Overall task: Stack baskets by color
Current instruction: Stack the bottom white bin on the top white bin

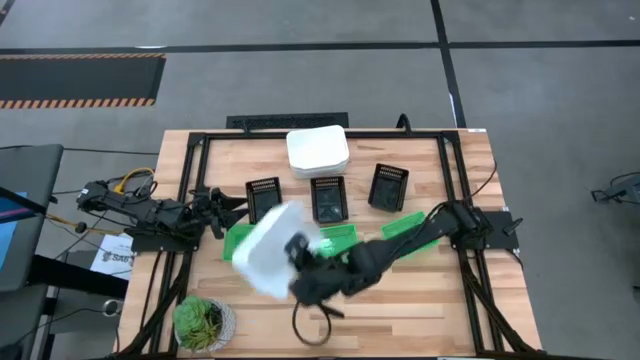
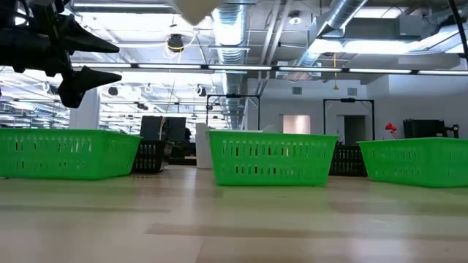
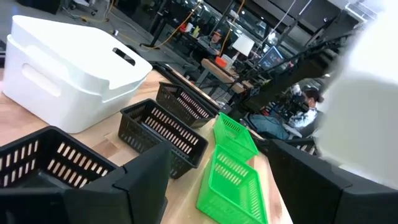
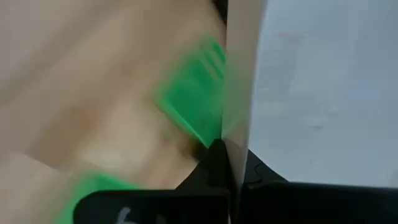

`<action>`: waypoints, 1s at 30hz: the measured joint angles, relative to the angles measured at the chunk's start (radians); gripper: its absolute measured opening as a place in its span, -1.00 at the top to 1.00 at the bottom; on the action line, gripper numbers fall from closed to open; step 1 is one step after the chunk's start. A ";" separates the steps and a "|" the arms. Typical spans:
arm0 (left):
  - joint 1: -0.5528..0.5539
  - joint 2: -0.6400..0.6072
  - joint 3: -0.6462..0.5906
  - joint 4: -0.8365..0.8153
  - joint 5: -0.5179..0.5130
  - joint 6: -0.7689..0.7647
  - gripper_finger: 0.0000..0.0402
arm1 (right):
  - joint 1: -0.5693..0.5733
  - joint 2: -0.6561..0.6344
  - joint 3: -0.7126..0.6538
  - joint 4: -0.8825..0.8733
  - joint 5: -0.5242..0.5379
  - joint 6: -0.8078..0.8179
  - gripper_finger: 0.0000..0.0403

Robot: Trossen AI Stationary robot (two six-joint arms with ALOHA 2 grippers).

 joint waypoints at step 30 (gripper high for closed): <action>0.000 0.000 0.000 0.000 -0.067 -0.013 -0.28 | -0.709 0.113 0.000 -0.328 -0.262 0.111 1.00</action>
